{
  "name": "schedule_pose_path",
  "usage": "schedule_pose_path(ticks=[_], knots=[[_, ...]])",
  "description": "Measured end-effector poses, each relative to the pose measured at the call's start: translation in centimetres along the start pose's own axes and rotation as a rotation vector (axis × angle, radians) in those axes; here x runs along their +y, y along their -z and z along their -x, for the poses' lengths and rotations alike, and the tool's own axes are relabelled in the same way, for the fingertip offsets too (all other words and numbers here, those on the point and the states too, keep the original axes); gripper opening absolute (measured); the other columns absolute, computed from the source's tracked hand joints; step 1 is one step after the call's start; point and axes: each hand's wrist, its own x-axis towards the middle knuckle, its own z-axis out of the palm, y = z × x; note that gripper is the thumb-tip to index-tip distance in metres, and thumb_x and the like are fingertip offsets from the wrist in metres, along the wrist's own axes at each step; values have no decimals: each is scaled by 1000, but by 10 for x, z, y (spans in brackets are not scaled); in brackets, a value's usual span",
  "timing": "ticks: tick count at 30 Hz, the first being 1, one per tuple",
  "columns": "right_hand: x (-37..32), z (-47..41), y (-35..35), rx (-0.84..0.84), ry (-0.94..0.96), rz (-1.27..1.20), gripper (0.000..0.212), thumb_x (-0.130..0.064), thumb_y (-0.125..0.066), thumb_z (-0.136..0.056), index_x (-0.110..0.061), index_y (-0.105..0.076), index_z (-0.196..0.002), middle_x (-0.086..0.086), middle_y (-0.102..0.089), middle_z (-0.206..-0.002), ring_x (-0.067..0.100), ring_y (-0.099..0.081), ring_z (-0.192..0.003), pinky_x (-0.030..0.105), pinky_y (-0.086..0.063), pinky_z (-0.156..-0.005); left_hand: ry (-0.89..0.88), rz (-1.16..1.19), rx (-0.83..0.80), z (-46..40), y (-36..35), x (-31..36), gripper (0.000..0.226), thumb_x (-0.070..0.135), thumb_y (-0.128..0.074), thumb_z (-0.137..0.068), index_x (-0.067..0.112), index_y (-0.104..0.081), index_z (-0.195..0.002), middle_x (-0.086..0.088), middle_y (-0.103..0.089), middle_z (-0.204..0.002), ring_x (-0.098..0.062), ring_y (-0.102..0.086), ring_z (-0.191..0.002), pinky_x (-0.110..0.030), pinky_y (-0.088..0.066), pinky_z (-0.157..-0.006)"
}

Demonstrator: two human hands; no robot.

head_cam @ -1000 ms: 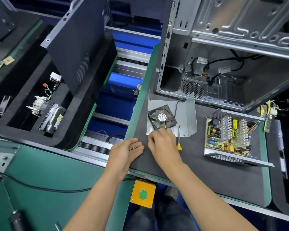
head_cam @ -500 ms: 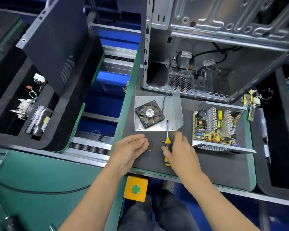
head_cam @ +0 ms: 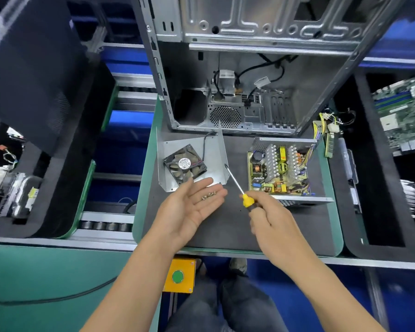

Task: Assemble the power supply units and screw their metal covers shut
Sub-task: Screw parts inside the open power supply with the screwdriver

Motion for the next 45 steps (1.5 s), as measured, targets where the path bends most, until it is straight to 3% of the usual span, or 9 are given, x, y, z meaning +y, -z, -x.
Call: schedule_pose_path(ticks=[4,7,9,13,26,31,36,40,45], knots=[[-13,-7,21,197,138,-21,13,-45,-63,-86,-41,-57,-96,-12,-57,-70,6,-49,-59,13,-40,-55,10,-36,-51,1,-24,-5,53,37,-41,-104,-11,-56,-123,-31,-66,-118,-42,-68,-107,-43,-60,-84],[-17,-24,31,231,332,170,18,-21,-77,-85,-25,-69,-101,-11,-60,-87,5,-56,-79,13,-43,-74,40,-93,-82,0,-43,-10,63,49,-42,-99,-9,-60,-118,-28,-68,-115,-36,-71,-102,-41,-61,-79],[-16,-34,36,150,405,270,21,-17,-77,-86,-20,-72,-106,-8,-56,-91,4,-53,-83,14,-42,-79,57,-102,-100,-2,-54,-13,69,55,-44,-94,-9,-61,-117,-27,-68,-116,-35,-71,-100,-40,-61,-75],[-11,-44,49,11,415,396,29,-25,-71,-91,-28,-67,-120,-10,-50,-95,11,-55,-88,38,-51,-77,57,-117,-138,-6,-71,-19,75,58,-45,-88,-9,-60,-117,-27,-68,-118,-34,-71,-103,-40,-61,-77],[-3,-58,85,-63,387,757,29,-26,-52,-100,-25,-55,-129,-5,-43,-109,28,-61,-83,38,-44,-60,91,-84,-105,-37,-108,-43,65,55,-41,-99,-6,-65,-98,-23,-72,-90,-30,-74,-82,-37,-62,-68],[-5,-64,90,-110,279,884,33,-12,-54,-95,-24,-49,-125,-5,-33,-103,33,-61,-81,42,-47,-62,107,-70,-118,-45,-118,-48,74,58,-38,-99,0,-80,-79,-20,-73,-92,-28,-74,-81,-34,-61,-66],[-7,-70,94,-112,232,915,24,-1,-53,-93,-20,-47,-107,-5,-20,-92,26,-45,-65,36,-34,-55,117,-66,-102,-54,-121,-53,72,60,-38,-99,-4,-73,-93,-23,-72,-98,-31,-74,-85,-36,-60,-66],[-4,-76,100,-127,264,928,19,-9,-51,-96,-19,-50,-112,-5,-25,-96,31,-58,-73,38,-39,-56,100,-103,-83,-57,-124,-52,70,60,-39,-98,-3,-69,-102,-23,-71,-101,-32,-73,-89,-38,-61,-71],[6,-80,107,-124,321,593,23,-28,-50,-100,-19,-59,-119,-5,-45,-105,23,-57,-94,44,-50,-79,69,-122,-67,-59,-125,-49,74,62,-41,-96,-6,-67,-107,-24,-69,-106,-31,-70,-94,-39,-61,-81]])
